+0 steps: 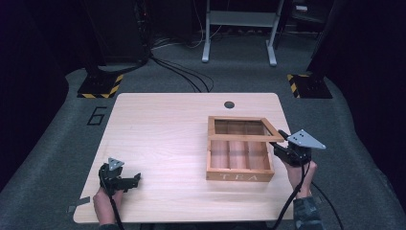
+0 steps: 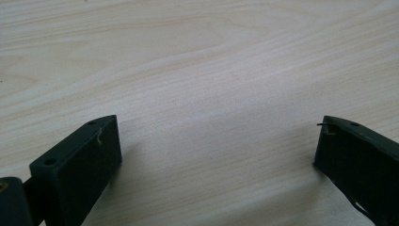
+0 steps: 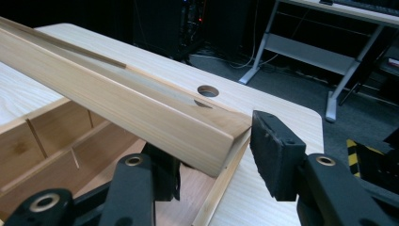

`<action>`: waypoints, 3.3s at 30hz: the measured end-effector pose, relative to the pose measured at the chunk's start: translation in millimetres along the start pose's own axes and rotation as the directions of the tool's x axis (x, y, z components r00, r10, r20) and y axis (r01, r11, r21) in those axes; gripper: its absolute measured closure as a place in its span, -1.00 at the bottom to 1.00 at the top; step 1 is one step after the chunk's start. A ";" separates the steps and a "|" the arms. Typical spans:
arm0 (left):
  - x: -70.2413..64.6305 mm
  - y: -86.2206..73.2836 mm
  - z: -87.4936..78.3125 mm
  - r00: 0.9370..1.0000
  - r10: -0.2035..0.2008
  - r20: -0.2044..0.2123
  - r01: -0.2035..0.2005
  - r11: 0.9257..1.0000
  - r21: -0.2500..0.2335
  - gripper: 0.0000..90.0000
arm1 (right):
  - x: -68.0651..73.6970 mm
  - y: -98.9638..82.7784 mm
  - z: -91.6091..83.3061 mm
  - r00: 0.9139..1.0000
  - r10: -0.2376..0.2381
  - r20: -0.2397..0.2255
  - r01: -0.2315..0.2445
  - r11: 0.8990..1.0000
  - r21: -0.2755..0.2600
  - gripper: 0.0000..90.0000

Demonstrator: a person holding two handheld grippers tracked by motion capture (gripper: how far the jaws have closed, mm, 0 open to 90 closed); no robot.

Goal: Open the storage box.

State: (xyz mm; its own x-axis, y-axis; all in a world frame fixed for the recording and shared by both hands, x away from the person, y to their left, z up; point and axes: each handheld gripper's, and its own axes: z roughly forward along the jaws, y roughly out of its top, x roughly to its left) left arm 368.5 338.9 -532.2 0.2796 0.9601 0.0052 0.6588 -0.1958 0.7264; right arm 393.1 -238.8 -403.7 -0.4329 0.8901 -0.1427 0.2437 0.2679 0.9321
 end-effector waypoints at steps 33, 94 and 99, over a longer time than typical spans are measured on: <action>0.0 -0.1 0.0 1.000 -0.002 0.002 0.002 1.000 -0.001 -0.98 | -25.8 39.7 13.3 0.999 0.021 -0.048 -0.019 0.999 0.036 0.32; 0.0 -0.1 0.0 1.000 -0.002 0.003 0.002 1.000 -0.001 -0.98 | -60.7 90.3 44.6 0.991 0.066 -0.114 -0.050 0.989 0.138 0.36; 0.0 -0.1 0.0 1.000 -0.002 0.002 0.002 1.000 -0.001 -0.98 | -60.9 90.7 45.0 0.992 0.064 -0.113 -0.048 0.989 0.138 0.36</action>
State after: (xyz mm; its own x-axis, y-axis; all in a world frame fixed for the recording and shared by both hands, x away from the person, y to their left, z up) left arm 368.5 338.9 -532.3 0.2801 0.9600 0.0022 0.6589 -0.1939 0.7268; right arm 480.6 -252.1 -325.4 -0.5120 0.8578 -0.0445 0.3817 0.2736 0.8829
